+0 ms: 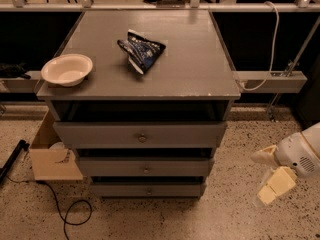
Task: Open bottom drawer
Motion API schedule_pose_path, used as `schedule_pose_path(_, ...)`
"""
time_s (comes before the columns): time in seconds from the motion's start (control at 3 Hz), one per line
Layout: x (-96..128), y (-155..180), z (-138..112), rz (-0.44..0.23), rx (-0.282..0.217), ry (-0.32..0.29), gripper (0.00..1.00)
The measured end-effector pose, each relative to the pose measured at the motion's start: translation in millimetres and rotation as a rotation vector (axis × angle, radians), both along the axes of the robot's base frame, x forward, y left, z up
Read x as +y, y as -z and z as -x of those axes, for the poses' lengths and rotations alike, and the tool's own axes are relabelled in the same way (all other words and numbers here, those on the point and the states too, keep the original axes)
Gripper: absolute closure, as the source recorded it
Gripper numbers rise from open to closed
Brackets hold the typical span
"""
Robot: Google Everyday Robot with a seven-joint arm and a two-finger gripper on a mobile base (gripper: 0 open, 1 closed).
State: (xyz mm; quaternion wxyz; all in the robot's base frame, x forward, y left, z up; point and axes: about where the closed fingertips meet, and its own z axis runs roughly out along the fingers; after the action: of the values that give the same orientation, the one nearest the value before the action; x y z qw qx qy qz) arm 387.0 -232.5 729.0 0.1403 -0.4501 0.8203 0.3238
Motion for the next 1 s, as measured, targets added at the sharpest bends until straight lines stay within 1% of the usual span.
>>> schedule_pose_path(0.33,-9,32,-12,-0.046,0.069,0.057,0.00)
schedule_pose_path(0.67,-15,61,-12,-0.095,0.110,0.152,0.00)
schedule_pose_path(1.0,-14,76,1,-0.061,0.061,0.244,0.00)
